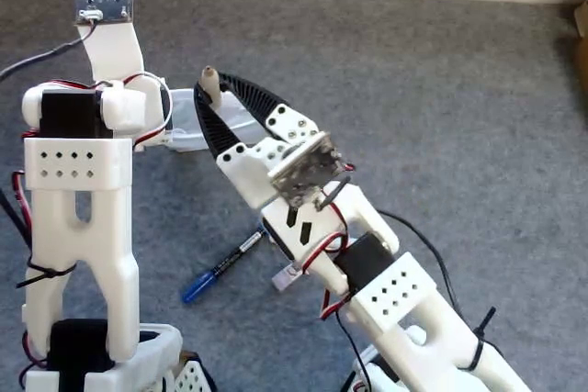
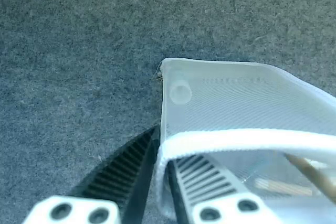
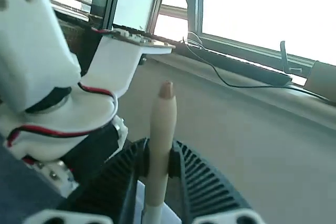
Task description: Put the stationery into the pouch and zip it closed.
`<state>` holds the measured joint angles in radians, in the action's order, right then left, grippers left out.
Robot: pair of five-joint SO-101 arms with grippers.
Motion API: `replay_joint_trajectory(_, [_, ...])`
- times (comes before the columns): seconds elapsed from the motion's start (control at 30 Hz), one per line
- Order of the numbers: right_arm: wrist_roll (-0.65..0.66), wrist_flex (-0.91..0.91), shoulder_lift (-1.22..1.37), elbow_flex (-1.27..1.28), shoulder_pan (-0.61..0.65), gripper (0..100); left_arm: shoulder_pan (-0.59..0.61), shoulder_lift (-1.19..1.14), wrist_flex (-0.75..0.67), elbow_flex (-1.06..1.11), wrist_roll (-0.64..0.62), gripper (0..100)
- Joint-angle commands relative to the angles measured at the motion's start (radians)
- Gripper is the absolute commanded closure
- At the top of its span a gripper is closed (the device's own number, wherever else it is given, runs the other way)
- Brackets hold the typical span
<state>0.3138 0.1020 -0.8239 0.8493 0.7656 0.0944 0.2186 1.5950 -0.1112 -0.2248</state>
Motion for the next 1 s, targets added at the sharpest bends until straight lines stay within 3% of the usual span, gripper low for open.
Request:
replay_joint_trajectory(0.0, [0.063,0.012,-0.008,-0.061,-0.013,99.1,0.004,-0.018,-0.012,0.016,-0.012,99])
replay_joint_trajectory(0.2, [0.064,0.002,-0.01,-0.059,-0.013,99.1,0.004,-0.018,-0.012,0.016,-0.012,99])
replay_joint_trajectory(0.3, [0.061,-0.102,-0.012,-0.067,-0.028,98.7,0.004,-0.018,-0.012,0.016,-0.011,99])
replay_joint_trajectory(0.53, [0.06,-0.24,-0.013,-0.124,-0.035,83.7,0.004,-0.018,-0.012,0.016,-0.011,99])
replay_joint_trajectory(0.97, [0.058,-0.271,-0.088,-0.127,-0.027,83.6,0.004,-0.018,-0.012,0.018,-0.011,99])
